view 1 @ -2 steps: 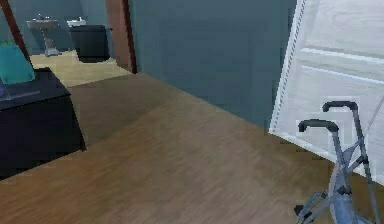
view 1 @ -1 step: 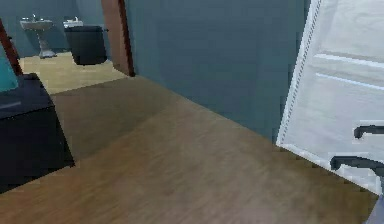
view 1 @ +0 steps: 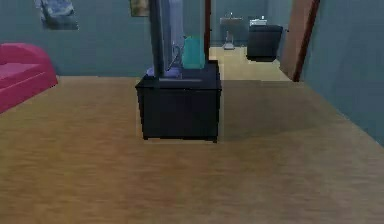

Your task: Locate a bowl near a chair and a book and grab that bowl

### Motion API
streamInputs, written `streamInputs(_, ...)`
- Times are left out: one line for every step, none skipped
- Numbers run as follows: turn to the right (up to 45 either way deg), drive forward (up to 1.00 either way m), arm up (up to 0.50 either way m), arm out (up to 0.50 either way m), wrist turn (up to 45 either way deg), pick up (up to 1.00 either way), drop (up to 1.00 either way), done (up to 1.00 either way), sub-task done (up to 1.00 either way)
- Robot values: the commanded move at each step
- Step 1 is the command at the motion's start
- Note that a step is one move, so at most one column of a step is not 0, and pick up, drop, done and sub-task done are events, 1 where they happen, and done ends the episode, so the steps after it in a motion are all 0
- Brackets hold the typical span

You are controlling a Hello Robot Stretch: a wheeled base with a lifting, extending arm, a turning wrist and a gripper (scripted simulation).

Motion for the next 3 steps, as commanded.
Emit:
streamInputs(-39.0,0.0,0.0,0.0,0.0,0.0,0.0,0.0,0.0)
streamInputs(0.0,0.7,0.0,0.0,0.0,0.0,0.0,0.0,0.0)
streamInputs(-45.0,0.0,0.0,0.0,0.0,0.0,0.0,0.0,0.0)
